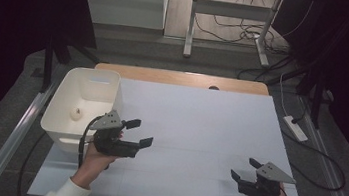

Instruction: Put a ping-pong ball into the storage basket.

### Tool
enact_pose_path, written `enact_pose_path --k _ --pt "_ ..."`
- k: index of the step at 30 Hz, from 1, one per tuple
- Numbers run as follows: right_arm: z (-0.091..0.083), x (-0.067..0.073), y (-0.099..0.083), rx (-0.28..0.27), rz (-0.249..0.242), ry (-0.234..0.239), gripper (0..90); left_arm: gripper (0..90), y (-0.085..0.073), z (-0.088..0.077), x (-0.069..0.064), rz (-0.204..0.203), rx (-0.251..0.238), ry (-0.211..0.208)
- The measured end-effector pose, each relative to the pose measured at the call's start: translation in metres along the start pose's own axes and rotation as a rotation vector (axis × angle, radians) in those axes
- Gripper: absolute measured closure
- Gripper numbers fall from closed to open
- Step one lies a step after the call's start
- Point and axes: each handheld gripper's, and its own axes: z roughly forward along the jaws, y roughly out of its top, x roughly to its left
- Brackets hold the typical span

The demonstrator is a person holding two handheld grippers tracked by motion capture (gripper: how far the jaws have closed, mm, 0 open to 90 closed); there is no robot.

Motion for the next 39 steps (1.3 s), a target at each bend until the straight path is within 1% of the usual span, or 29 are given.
enact_pose_path --k 5,9,16,19,21,23,25,32,39 --pt "0.0 0.0 0.0 0.001 0.0 0.002 19.5 21.8 -0.019 0.006 0.0 -0.007 0.032 0.007" --pt "0.0 0.0 0.0 0.002 -0.003 0.003 19.5 21.8 -0.033 0.008 -0.002 0.01 0.057 0.023" --pt "0.001 0.001 0.0 0.002 -0.002 0.004 19.5 21.6 -0.052 0.007 -0.002 0.033 0.086 0.058" --pt "0.001 0.001 0.0 0.002 -0.002 0.005 19.5 21.5 -0.065 0.005 0.0 0.027 0.111 0.084" --pt "0.001 0.001 0.0 0.001 -0.001 0.006 19.5 21.4 -0.072 0.003 0.003 0.014 0.118 0.088" --pt "0.001 0.001 0.0 0.001 0.0 0.007 19.5 21.4 -0.079 0.0 0.005 0.004 0.121 0.103" --pt "0.001 0.001 0.0 0.003 -0.001 0.006 19.5 21.5 -0.083 -0.003 0.007 -0.003 0.123 0.117" --pt "0.001 0.001 -0.001 0.005 0.0 0.007 19.5 21.5 -0.091 -0.01 0.009 -0.017 0.119 0.133" --pt "0.001 0.001 -0.001 0.004 0.0 0.012 19.4 21.5 -0.093 -0.013 0.01 -0.027 0.112 0.136"
